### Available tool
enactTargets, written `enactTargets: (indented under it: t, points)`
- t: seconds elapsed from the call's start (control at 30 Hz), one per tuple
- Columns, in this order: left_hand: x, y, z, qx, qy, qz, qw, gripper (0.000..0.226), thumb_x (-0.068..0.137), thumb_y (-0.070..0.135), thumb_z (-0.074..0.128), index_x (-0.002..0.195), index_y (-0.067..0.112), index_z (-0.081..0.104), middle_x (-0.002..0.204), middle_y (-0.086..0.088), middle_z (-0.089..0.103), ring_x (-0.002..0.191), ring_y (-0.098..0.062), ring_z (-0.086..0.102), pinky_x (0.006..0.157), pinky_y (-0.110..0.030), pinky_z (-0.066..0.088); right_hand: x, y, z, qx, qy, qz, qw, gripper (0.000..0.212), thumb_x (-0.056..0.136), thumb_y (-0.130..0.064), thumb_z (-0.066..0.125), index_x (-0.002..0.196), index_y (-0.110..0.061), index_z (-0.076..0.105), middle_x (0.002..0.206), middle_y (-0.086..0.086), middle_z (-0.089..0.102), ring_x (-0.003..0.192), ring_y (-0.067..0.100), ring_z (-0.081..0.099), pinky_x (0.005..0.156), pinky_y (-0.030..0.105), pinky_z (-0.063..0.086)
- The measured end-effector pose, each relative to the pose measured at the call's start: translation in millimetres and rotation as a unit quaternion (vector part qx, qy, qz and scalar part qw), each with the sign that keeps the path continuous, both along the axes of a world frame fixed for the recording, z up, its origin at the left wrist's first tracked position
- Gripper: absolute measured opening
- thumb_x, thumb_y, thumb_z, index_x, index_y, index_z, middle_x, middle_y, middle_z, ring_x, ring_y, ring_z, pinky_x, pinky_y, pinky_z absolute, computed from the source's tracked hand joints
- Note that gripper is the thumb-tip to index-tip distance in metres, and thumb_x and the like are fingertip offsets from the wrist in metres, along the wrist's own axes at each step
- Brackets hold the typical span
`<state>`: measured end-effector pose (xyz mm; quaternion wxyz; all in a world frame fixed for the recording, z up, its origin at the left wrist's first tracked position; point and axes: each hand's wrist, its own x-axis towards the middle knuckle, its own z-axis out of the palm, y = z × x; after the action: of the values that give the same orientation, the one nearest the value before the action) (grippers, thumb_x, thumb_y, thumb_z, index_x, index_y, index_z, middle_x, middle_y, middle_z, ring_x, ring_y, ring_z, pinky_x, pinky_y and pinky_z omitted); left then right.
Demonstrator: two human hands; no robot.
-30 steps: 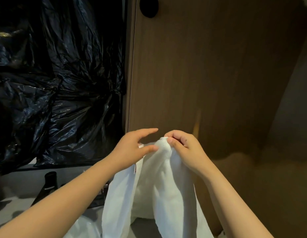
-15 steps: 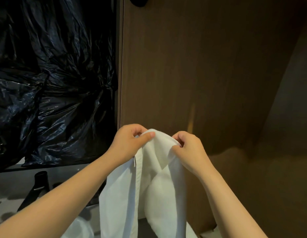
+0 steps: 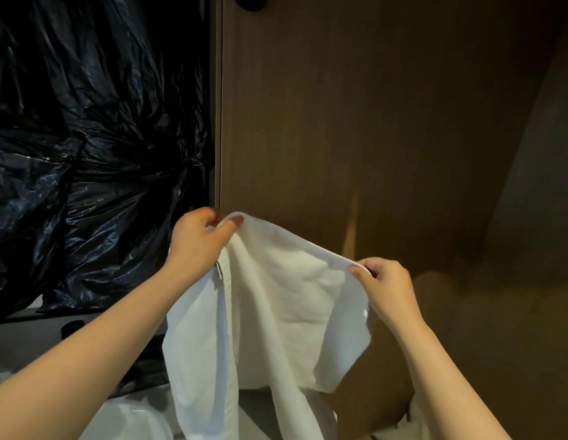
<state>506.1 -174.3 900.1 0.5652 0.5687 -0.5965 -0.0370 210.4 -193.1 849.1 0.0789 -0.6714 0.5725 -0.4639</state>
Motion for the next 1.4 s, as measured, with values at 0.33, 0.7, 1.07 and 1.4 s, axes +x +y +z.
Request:
enactTargets:
  t: [0.33,0.7,1.07,1.4]
  points:
    - [1,-4,-3,0.033,0.022,0.019,0.999,0.033,0.089,0.039,0.06,0.086,0.007,0.067,0.08,-0.009,0.066,0.075,-0.022,0.062,0.067,-0.038,0.05,18,15,8,0.056,-0.007,0.128,0.99,0.041,0.098,-0.035,0.053,0.073,-0.002,0.057,0.061,0.01,0.048,0.054,0.012,0.044,0.056,0.029,0.037]
    - [-42,-16,-31,0.15,0.009,-0.107,0.983,0.054,0.083,0.024,0.075,0.129,0.005,0.056,0.119,-0.005,0.06,0.1,-0.018,0.059,0.046,-0.01,0.045,46,24,3,0.115,-0.149,0.072,0.979,0.022,0.096,-0.016,0.054,0.109,-0.033,0.052,0.076,-0.013,0.055,0.065,0.0,0.054,0.067,0.021,0.051]
    - [-6,20,-113,0.182,-0.018,-0.041,0.982,0.052,0.085,0.015,0.071,0.132,0.019,0.05,0.125,-0.003,0.048,0.094,-0.004,0.049,0.081,-0.018,0.038,56,38,-60,0.217,-0.178,0.068,0.957,0.031,0.097,-0.018,0.053,0.078,-0.002,0.071,0.06,0.001,0.062,0.05,0.011,0.052,0.055,0.035,0.053]
    - [4,74,-146,0.132,0.254,-0.01,0.958,0.022,0.081,0.009,0.074,0.093,0.024,0.064,0.082,0.009,0.07,0.069,0.005,0.065,0.054,-0.008,0.049,77,66,-84,0.288,-0.311,0.215,0.88,0.033,0.093,-0.018,0.065,0.125,-0.014,0.063,0.091,-0.002,0.075,0.086,0.015,0.073,0.068,0.019,0.056]
